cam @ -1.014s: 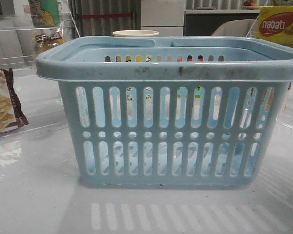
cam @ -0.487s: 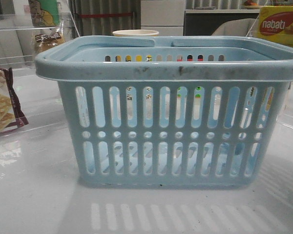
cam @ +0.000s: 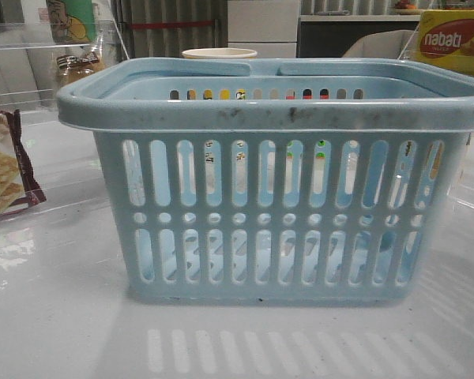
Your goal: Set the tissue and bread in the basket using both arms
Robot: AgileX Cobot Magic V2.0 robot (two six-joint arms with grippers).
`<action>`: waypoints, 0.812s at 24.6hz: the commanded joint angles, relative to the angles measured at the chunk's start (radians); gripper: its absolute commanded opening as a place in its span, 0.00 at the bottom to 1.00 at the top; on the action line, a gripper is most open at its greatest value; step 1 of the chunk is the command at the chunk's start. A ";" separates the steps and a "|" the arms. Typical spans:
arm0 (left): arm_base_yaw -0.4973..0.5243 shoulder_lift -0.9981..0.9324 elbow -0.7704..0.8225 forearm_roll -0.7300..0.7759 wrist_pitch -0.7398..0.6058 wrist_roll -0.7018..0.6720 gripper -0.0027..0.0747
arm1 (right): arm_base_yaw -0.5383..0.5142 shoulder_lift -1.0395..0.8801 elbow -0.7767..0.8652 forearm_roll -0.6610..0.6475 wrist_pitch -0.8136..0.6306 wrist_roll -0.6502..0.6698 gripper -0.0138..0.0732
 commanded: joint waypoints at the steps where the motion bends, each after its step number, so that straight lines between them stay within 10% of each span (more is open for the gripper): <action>1: -0.007 0.010 -0.027 -0.011 -0.074 0.002 0.76 | -0.007 0.088 -0.130 -0.005 -0.067 -0.006 0.77; 16: -0.007 0.010 -0.027 -0.011 -0.074 0.002 0.76 | -0.007 0.522 -0.321 -0.106 -0.313 -0.007 0.72; 20: -0.007 0.010 -0.027 -0.011 -0.074 0.002 0.76 | -0.007 0.519 -0.321 -0.106 -0.333 -0.007 0.46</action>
